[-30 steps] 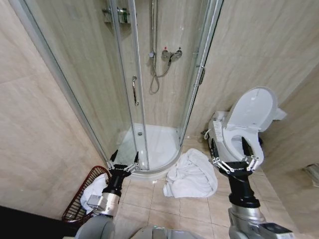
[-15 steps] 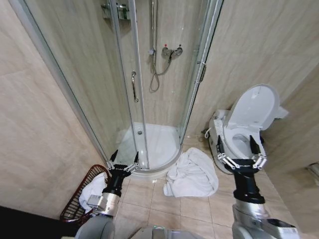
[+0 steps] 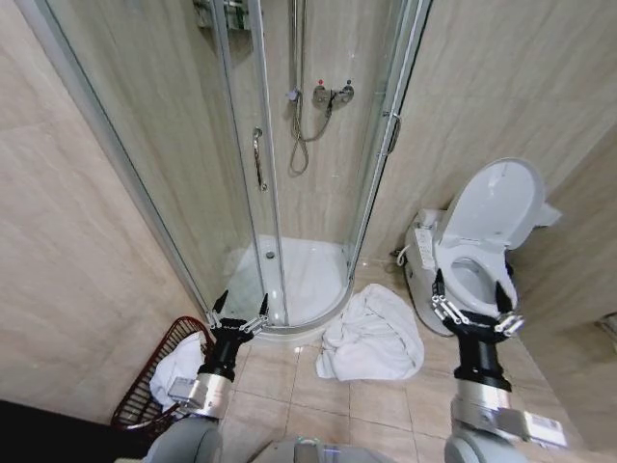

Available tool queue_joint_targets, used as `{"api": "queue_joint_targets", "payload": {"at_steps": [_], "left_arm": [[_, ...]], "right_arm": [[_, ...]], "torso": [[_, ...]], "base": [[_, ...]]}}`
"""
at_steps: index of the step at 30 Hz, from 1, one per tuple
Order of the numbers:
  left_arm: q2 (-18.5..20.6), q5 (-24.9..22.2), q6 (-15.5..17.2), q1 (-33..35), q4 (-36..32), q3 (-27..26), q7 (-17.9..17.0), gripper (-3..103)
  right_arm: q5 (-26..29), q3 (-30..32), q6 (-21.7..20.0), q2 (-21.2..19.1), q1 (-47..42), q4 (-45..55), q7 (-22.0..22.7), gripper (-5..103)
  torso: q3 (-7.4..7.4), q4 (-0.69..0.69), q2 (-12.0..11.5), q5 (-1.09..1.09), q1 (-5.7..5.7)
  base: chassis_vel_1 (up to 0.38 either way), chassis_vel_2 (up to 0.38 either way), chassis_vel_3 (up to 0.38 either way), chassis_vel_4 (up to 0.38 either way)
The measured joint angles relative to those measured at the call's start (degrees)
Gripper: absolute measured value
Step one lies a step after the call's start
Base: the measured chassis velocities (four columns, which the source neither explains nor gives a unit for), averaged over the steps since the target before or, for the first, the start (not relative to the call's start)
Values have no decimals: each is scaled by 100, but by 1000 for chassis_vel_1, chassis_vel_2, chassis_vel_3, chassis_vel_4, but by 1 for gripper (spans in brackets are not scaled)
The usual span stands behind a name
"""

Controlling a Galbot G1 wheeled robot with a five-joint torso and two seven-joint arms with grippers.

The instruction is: Discard the used towel into the hamper.

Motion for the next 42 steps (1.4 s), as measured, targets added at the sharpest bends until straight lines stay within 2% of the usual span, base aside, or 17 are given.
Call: {"api": "queue_joint_targets", "payload": {"at_steps": [2,6,10,13,25,27,30,33,42], "left_arm": [[0,0,0,0,0,0,0,100],[0,0,0,0,0,0,0,100],[0,0,0,0,0,0,0,100],[0,0,0,0,0,0,0,100],[0,0,0,0,0,0,0,100],[0,0,0,0,0,0,0,100],[0,0,0,0,0,0,0,100],[0,0,0,0,0,0,0,100],[0,0,0,0,0,0,0,100]], "right_arm": [[210,-83,-181,-18,-76,-183,-122,100],[270,-203,-186,-28,-220,-329,-239,100],[-89,-467,417,-18,-764,-565,-325,100],[-203,-617,654,-14,-962,-588,-261,100],[-366,-1019,990,82,-1173,-339,-186,100],[-385,-1067,1045,83,-1162,-328,-256,100],[-765,-1051,1414,84,-961,-453,-457,100],[-919,-1055,1605,84,-900,-495,-583,100],[-797,-1113,1967,86,-796,-586,-815,100]], "torso": [[-33,1,-64,1,-28],[-70,-1,-135,0,-61],[-151,-1,-274,0,-122],[-193,-1,-349,-1,-155],[-373,0,-666,-1,-292],[-392,0,-701,-1,-307],[-447,0,-796,1,-349],[-487,0,-867,1,-378],[-615,0,-1090,0,-473]], "base": [[0,0,0,0],[0,0,0,0],[0,0,0,0],[0,0,0,0],[0,0,0,0],[0,0,0,0],[0,0,0,0],[0,0,0,0],[0,0,0,0]]}}
